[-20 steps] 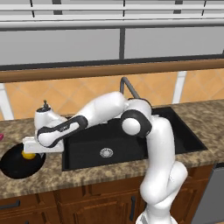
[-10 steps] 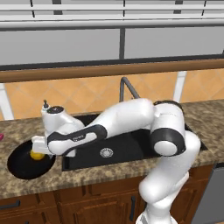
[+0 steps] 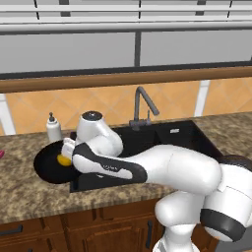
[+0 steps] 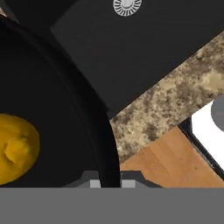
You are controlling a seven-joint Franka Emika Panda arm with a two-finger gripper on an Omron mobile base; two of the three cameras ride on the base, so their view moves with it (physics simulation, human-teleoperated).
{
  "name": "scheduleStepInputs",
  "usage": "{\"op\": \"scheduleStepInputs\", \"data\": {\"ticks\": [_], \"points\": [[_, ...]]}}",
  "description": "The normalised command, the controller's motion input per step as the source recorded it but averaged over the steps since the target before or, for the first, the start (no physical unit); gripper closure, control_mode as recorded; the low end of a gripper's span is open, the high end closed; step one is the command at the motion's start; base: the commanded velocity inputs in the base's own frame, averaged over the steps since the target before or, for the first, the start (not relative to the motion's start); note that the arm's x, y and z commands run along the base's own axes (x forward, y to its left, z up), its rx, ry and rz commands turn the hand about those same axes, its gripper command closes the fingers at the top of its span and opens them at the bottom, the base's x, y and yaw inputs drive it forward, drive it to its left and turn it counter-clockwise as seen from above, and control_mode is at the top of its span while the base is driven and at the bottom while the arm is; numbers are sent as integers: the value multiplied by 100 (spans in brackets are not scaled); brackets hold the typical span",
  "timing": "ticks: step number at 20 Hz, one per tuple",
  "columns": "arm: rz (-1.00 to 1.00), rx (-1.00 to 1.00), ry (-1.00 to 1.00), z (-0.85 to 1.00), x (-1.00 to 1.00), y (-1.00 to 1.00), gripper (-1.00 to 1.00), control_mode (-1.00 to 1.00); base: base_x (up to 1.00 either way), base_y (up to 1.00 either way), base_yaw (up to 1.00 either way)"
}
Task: Pick the lemon from the sink and place it in the bowl. Then pick the bowl and place it in the microwave. Then close the microwave door and press the start button.
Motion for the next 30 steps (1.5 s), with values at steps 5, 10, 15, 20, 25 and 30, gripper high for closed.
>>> {"op": "scheduleStepInputs", "data": {"ticks": [5,10,15,20,25,30], "points": [[-59,4,14,57,-3,-77,100,-100,0,0,0],[-48,12,12,90,-22,-80,100,-100,0,0,0],[-29,11,10,83,-48,-89,100,-100,0,0,0],[-10,-1,-3,73,-76,-87,100,-100,0,0,0],[-7,-10,-1,66,-61,-86,100,-100,0,0,0],[-8,-7,0,51,-30,-64,100,-100,0,0,0]]}}
